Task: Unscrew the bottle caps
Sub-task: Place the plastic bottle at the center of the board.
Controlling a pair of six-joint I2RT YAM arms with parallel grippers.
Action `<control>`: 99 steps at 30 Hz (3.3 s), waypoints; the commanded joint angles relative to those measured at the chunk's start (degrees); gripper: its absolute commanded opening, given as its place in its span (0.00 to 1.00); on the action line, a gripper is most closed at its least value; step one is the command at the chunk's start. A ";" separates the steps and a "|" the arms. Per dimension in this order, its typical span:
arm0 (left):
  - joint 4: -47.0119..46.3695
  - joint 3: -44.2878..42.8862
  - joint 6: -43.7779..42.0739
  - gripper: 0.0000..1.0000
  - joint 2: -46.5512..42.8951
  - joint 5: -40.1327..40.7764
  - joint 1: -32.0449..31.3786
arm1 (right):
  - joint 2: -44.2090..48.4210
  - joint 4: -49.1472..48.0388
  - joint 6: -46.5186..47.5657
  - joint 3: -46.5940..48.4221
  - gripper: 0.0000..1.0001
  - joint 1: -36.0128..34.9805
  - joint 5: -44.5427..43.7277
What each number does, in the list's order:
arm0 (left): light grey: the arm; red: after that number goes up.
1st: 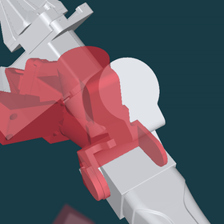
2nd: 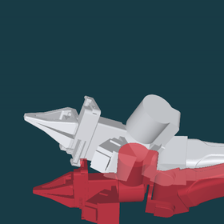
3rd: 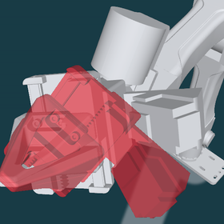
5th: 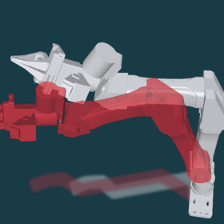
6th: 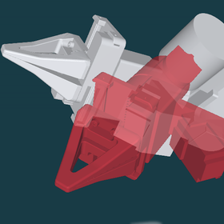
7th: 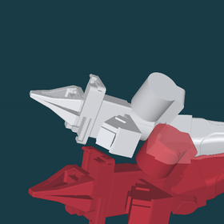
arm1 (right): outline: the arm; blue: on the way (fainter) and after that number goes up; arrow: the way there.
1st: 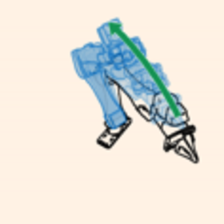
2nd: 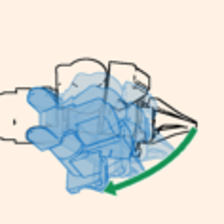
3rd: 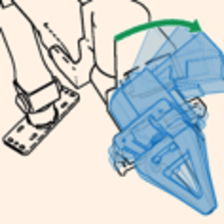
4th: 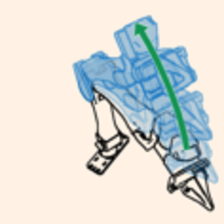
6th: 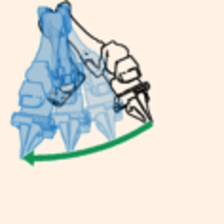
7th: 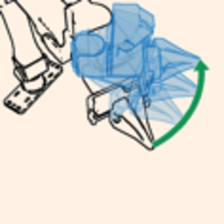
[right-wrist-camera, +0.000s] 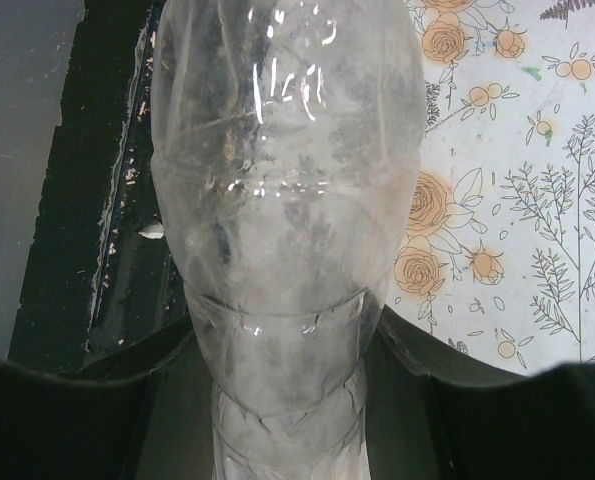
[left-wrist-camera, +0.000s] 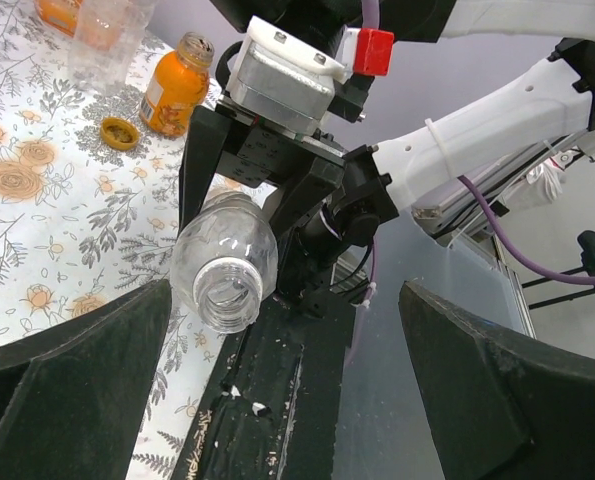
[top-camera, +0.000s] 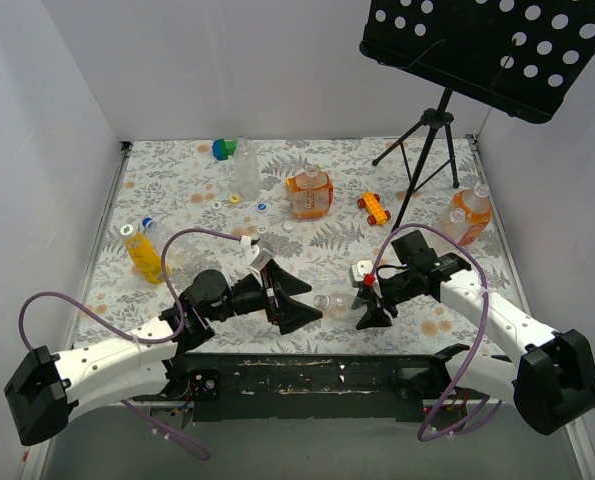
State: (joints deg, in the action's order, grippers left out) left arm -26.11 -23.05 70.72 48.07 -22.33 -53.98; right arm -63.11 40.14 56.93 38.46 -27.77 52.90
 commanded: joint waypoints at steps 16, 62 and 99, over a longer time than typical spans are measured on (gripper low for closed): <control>-5.27 -2.18 -3.66 0.74 12.30 7.82 -5.96 | 0.01 0.03 0.03 0.74 0.07 0.26 2.11; 32.84 -12.45 -2.78 0.00 0.80 19.94 -5.79 | 3.69 -1.55 -2.17 1.01 0.89 2.80 0.97; 64.07 -57.45 -19.91 0.00 32.33 25.23 34.63 | 8.71 -3.75 -2.78 -1.19 0.92 5.71 -1.49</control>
State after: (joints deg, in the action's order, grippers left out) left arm 35.77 -74.11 53.84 77.78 6.39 -22.57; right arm -55.42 37.34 54.17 37.60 -22.13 50.72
